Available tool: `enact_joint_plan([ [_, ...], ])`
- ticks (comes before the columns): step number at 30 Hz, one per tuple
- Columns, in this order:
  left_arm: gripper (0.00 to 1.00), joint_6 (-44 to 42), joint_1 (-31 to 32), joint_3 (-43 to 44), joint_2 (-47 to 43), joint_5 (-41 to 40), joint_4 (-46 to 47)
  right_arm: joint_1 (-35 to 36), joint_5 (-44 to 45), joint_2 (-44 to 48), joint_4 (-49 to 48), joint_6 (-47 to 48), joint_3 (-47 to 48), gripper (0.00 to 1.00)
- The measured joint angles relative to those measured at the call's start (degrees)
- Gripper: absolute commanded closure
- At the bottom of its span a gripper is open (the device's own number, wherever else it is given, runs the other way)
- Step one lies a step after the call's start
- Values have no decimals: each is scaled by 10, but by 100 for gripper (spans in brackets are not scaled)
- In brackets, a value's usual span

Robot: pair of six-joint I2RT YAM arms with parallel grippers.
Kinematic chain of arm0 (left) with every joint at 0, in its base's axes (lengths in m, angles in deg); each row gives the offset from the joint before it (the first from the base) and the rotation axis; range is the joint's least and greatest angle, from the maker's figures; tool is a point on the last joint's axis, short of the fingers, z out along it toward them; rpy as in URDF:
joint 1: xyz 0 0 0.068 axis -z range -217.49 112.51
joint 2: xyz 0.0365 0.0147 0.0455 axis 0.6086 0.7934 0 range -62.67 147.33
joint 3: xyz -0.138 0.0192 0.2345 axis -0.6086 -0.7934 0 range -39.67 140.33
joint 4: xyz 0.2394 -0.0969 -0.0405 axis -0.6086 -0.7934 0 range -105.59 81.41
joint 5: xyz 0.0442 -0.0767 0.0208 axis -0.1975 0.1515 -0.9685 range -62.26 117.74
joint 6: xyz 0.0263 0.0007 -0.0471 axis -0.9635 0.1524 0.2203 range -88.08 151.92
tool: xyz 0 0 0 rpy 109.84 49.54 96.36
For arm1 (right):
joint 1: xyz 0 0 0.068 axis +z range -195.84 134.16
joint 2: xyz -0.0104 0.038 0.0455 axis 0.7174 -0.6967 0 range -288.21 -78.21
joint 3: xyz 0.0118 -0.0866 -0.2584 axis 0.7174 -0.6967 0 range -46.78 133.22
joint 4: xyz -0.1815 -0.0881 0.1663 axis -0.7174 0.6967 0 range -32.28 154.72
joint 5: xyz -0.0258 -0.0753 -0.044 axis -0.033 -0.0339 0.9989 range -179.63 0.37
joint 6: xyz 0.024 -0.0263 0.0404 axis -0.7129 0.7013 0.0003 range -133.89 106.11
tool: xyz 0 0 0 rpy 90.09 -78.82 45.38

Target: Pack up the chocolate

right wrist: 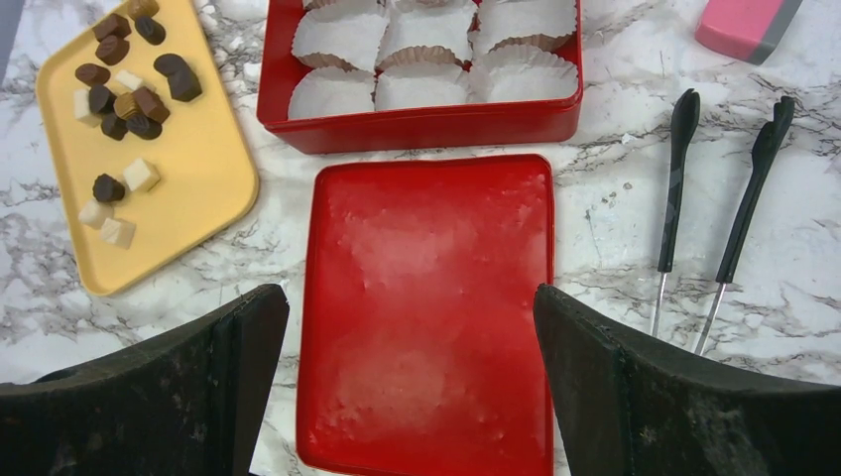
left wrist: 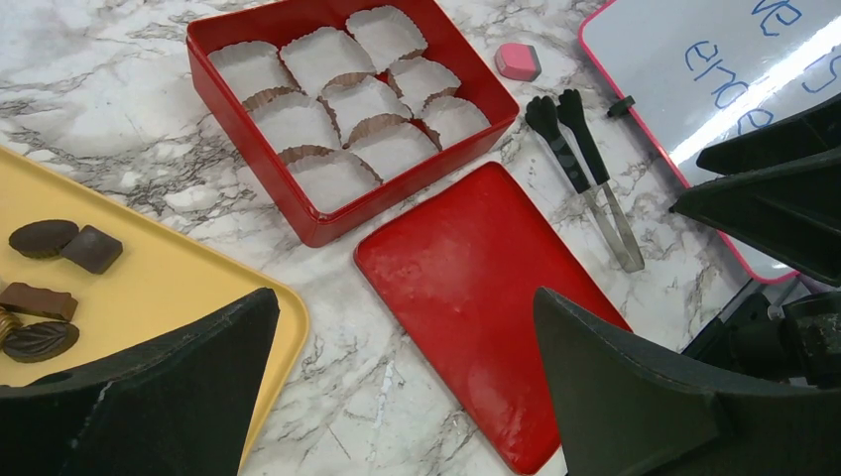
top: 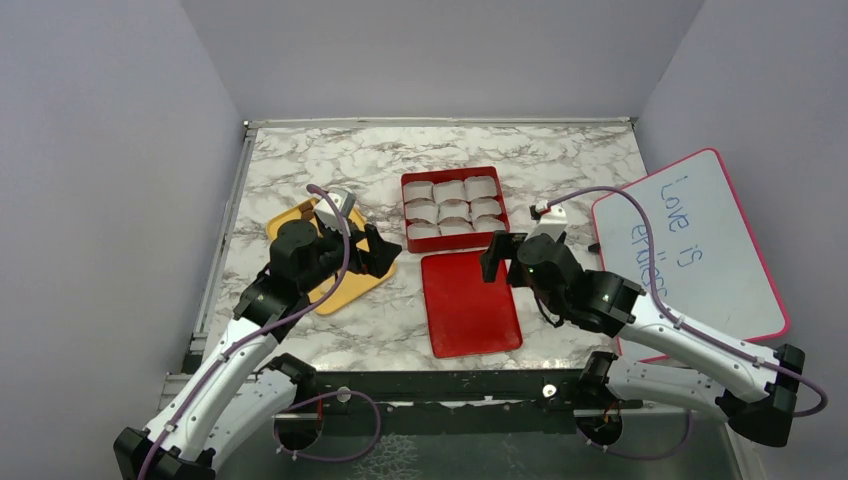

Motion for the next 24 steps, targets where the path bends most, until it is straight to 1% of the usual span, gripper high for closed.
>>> enact_joint_plan([
  [10, 1, 0, 0, -1, -6, -1, 0, 0, 22, -3, 2, 0, 0, 0],
  [14, 1, 0, 0, -1, -10, -3, 0, 0, 52, -31, 9, -1, 0, 0],
  [17, 1, 0, 0, -2, -18, -8, 0, 0, 68, -61, 23, 2, 1, 2],
  [20, 1, 0, 0, -6, -26, -14, -1, 0, 82, -86, 26, 17, 1, 6],
  [22, 1, 0, 0, -8, -30, -17, -1, -3, 90, -100, 25, 28, 1, 10],
  [23, 1, 0, 0, -9, -31, -17, -1, -8, 91, -107, 24, 33, 1, 14],
  [24, 1, -1, 0, -9, -33, -18, -1, -13, 91, -114, 23, 39, 1, 20],
])
